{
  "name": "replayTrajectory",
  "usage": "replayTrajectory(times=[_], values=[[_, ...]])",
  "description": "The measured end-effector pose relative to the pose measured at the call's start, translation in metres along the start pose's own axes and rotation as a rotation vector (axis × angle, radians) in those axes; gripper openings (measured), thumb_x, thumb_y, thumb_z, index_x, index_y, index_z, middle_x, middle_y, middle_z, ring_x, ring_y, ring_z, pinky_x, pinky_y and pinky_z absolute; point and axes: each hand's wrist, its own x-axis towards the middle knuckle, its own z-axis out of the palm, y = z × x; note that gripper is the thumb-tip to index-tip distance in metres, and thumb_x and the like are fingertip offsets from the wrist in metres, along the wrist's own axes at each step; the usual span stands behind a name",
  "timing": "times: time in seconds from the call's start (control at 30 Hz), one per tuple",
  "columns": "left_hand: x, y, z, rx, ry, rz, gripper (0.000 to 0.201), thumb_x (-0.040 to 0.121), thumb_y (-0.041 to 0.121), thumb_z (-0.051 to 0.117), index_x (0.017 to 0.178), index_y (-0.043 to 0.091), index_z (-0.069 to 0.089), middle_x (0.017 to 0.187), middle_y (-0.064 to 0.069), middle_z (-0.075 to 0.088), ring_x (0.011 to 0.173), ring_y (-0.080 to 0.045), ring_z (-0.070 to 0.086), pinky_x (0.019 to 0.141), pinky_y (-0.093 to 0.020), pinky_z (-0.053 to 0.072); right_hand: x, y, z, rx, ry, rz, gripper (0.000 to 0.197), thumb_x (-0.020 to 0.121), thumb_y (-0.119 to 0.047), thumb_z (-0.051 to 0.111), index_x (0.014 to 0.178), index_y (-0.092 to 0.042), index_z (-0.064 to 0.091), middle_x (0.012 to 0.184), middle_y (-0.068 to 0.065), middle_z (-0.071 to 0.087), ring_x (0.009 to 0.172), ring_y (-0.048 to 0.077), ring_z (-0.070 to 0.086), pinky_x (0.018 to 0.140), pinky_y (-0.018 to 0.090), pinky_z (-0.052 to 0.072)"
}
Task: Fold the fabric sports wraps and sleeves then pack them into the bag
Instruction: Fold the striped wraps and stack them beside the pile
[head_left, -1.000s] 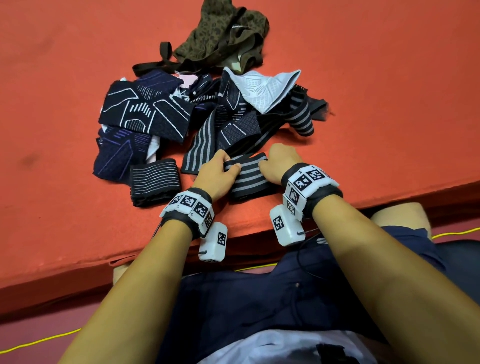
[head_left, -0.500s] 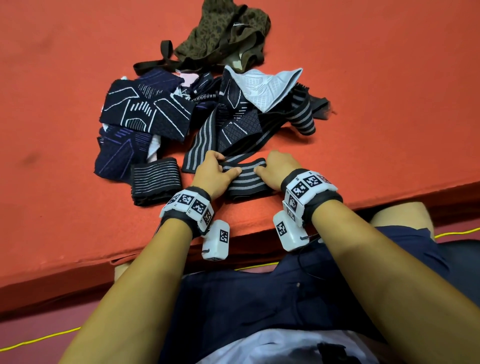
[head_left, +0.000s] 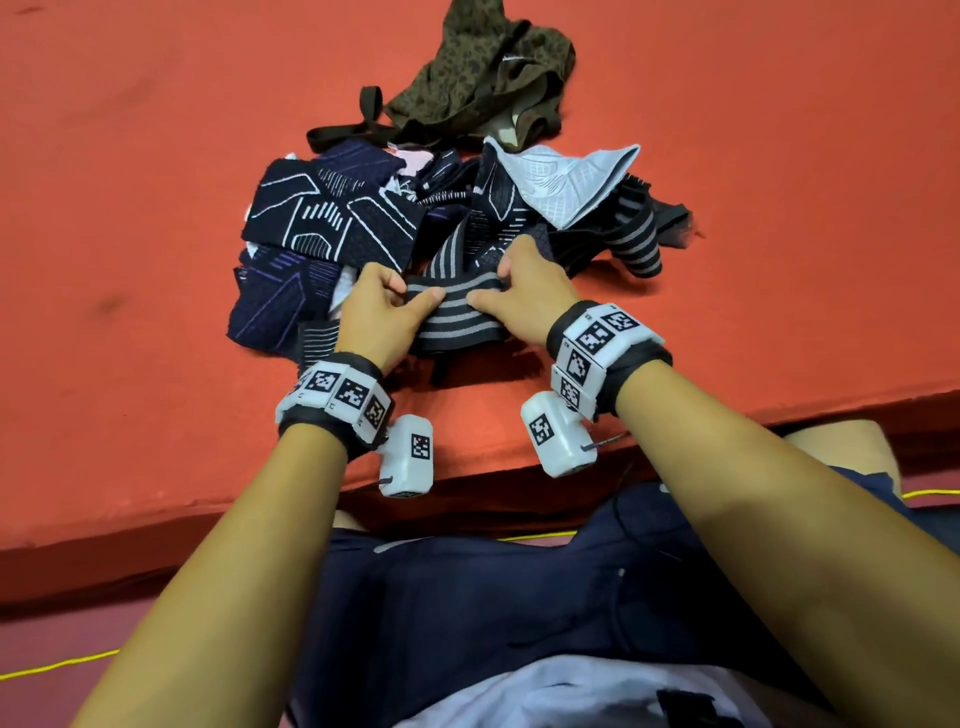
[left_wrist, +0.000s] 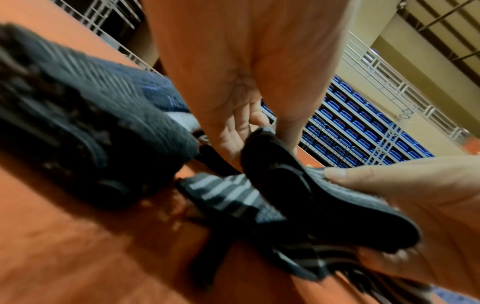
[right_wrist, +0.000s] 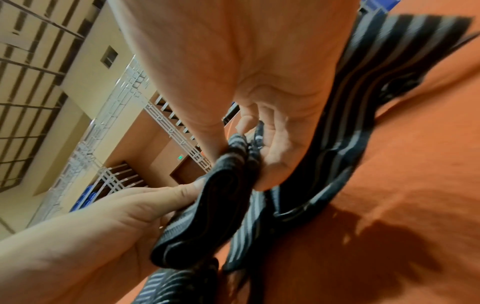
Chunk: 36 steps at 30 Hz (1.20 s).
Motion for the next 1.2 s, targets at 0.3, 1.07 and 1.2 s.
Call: replayTrajectory(times=[0.3, 1.07, 1.2], values=[[0.005, -0.024, -0.049, 0.062, 0.194, -0.036, 0.03, 0.086, 0.03, 0.075, 0.095, 0.017, 0.05, 0.078, 0.01, 0.053, 0.074, -0.012, 0.051, 0.073, -0.028, 0.041, 0.021, -0.05, 0.038, -0.091, -0.11, -0.123, 0.027, 0.094, -0.034, 0.063, 0.097, -0.014, 0.044, 0.094, 0.008, 0.058, 0.088, 0.029, 0.057, 0.071, 0.032, 0.039], [-0.009, -0.063, -0.082, 0.155, 0.209, -0.253, 0.035, 0.087, 0.031, 0.07, 0.109, 0.015, 0.048, 0.103, -0.002, 0.06, 0.091, -0.022, 0.059, 0.079, -0.03, 0.045, 0.026, -0.061, 0.114, -0.046, -0.246, 0.065, 0.042, 0.098, -0.04, 0.05, 0.122, -0.005, 0.047, 0.119, 0.023, 0.059, 0.101, 0.042, 0.064, 0.088, 0.051, 0.053], [-0.011, -0.067, -0.08, 0.327, 0.116, -0.38, 0.061, 0.082, 0.061, 0.054, 0.113, 0.008, 0.054, 0.114, -0.015, 0.063, 0.103, -0.035, 0.06, 0.09, -0.039, 0.051, 0.026, -0.064, 0.12, 0.019, -0.275, 0.118, 0.049, 0.096, -0.043, 0.051, 0.127, -0.006, 0.045, 0.126, 0.022, 0.057, 0.108, 0.041, 0.062, 0.091, 0.054, 0.053]])
